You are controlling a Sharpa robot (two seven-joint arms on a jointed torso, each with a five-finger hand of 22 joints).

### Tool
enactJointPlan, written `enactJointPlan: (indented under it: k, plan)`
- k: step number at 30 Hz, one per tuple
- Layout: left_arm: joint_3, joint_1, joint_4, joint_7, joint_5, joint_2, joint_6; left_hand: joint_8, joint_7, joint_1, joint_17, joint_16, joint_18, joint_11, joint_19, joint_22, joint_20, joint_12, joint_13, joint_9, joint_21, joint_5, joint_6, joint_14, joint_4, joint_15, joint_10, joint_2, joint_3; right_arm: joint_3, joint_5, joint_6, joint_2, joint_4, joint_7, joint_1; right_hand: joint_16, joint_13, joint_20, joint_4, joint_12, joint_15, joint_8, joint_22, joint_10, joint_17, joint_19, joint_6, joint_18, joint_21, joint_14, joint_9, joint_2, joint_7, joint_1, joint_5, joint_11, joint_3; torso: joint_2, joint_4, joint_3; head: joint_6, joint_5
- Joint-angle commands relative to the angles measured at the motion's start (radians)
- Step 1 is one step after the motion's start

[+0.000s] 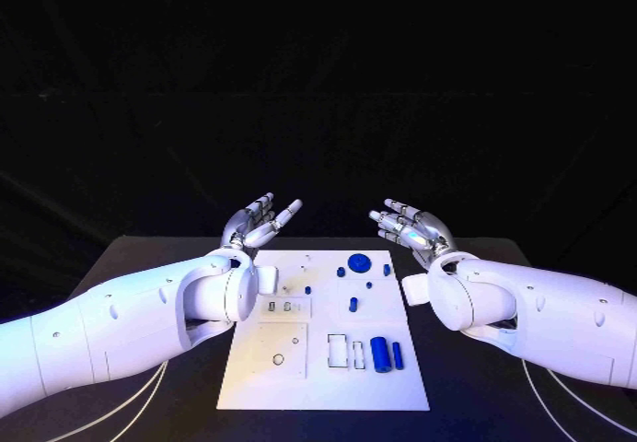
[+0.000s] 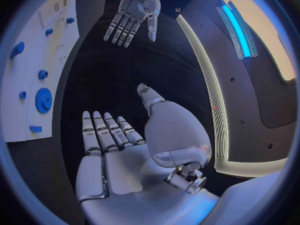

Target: Assemble the parts on the task board

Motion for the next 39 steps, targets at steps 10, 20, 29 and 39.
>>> enactJointPlan:
  k: [10,20,29,39]
  plan:
    - [0.006,0.02,0.057,-0.006,0.005,-0.081,0.09,0.098,0.112,0.118,0.063,0.141,0.064,0.082,0.449,0.087,0.017,0.13,0.056,0.048,0.176,-0.019,0.42,0.594,0.006,0.029,0.582,0.127,0.12,-0.022,-0.493,0.095,-0.008,-0.045,-0.091,0.065,0.061,0.023,0.004,-0.122,0.065,-0.075,0.072,0.062,0.572,0.023,0.392,0.561,0.091,0.158,0.559,0.03,-0.021,0.099,0.145,-0.003,-0.063,0.088,0.039,0.0051,-0.0026,-0.011,-0.004]
    - [0.006,0.049,0.117,-0.005,-0.015,-0.143,0.098,0.129,0.089,0.158,0.076,0.155,0.119,0.038,0.544,0.107,0.014,0.141,0.046,0.051,0.244,-0.025,0.652,0.765,-0.004,-0.02,0.77,0.15,0.142,-0.02,-0.734,0.094,-0.016,-0.067,-0.165,0.095,0.062,0.024,-0.032,-0.139,0.037,-0.116,0.052,0.072,0.701,0.026,0.49,0.662,0.093,0.211,0.699,0.029,-0.059,0.075,0.116,-0.01,-0.096,0.173,0.077,0.0143,-0.0057,0.001,-0.018]
    - [0.006,0.072,0.185,-0.008,-0.022,-0.204,0.101,0.122,0.085,0.156,0.08,0.146,0.125,0.031,0.55,0.107,0.014,0.13,0.046,0.044,0.254,-0.026,0.683,0.804,-0.003,-0.029,0.812,0.148,0.139,-0.017,-1.035,0.162,-0.009,-0.084,-0.304,0.135,0.089,0.03,-0.069,-0.132,0.036,-0.156,0.056,0.088,0.791,0.049,0.569,0.718,0.094,0.259,0.82,0.034,-0.106,0.048,0.093,0.027,-0.128,0.186,0.124,0.0304,-0.0126,0.012,-0.027]
    - [0.014,0.083,0.284,-0.011,-0.005,-0.252,0.117,0.115,0.08,0.155,0.085,0.138,0.136,0.024,0.581,0.114,0.01,0.119,0.046,0.041,0.277,-0.026,0.703,0.831,-0.004,-0.036,0.84,0.15,0.138,-0.013,-1.395,0.25,0.011,-0.074,-0.449,0.162,0.203,0.044,-0.151,-0.116,0.028,-0.231,0.054,0.154,0.866,0.156,0.757,0.76,0.093,0.394,1.061,0.037,-0.158,0.009,0.09,0.04,-0.173,0.146,0.171,0.0458,-0.0241,0.026,-0.044]
